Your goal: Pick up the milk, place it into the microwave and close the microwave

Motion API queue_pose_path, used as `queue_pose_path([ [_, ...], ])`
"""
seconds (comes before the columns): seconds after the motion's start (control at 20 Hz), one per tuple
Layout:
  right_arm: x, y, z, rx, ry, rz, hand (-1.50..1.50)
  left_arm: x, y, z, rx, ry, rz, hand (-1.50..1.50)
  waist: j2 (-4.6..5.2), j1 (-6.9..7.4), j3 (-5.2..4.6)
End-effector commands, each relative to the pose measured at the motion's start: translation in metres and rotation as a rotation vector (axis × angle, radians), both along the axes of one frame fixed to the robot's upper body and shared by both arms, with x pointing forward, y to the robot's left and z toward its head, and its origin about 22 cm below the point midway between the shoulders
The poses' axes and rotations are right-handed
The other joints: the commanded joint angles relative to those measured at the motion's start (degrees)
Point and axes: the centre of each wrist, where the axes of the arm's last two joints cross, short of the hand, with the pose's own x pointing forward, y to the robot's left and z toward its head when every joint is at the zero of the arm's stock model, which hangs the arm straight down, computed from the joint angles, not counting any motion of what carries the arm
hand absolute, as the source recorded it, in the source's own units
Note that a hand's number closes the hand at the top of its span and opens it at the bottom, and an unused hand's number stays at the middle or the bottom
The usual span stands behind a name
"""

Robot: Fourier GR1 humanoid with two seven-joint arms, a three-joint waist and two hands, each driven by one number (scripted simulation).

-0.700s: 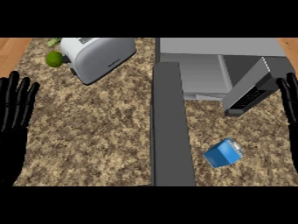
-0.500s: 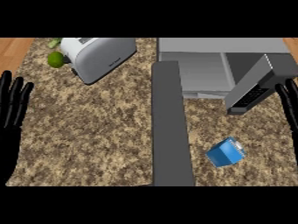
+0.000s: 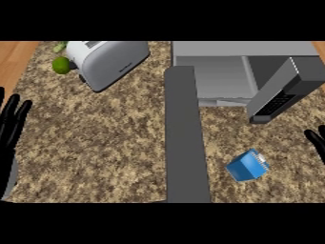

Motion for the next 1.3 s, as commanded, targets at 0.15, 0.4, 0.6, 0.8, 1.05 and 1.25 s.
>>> queue_pose_path([
  [0.15, -0.008, -0.009, 0.004, -0.033, 0.046, -0.044, -1.5, -0.056, 0.02, 0.011, -0.017, 0.019, -0.047, -1.5, 0.06, 0.74, 0.08],
  [0.4, 0.0, -0.025, -0.016, -0.071, 0.058, -0.084, -1.5, -0.061, 0.037, 0.019, -0.019, 0.011, -0.046, -1.5, 0.11, 0.58, 0.1],
  [0.6, 0.005, -0.017, -0.046, -0.082, 0.109, -0.108, -1.5, -0.077, 0.049, 0.018, -0.018, 0.003, -0.016, -1.5, 0.1, 0.67, 0.09],
  [0.8, 0.023, -0.018, -0.072, -0.09, 0.137, -0.186, -1.5, -0.087, 0.034, 0.011, -0.043, 0.021, -0.028, -1.5, 0.15, 0.74, 0.1],
  [1.05, 0.033, -0.038, -0.125, -0.136, 0.196, -0.257, -1.5, -0.099, 0.059, 0.008, -0.04, 0.026, -0.042, -1.5, 0.18, 1.15, 0.12],
  [1.25, 0.016, -0.045, -0.161, -0.161, 0.239, -0.256, -1.5, -0.103, 0.067, 0.024, -0.013, 0.023, -0.024, -1.5, 0.15, 0.7, 0.14],
])
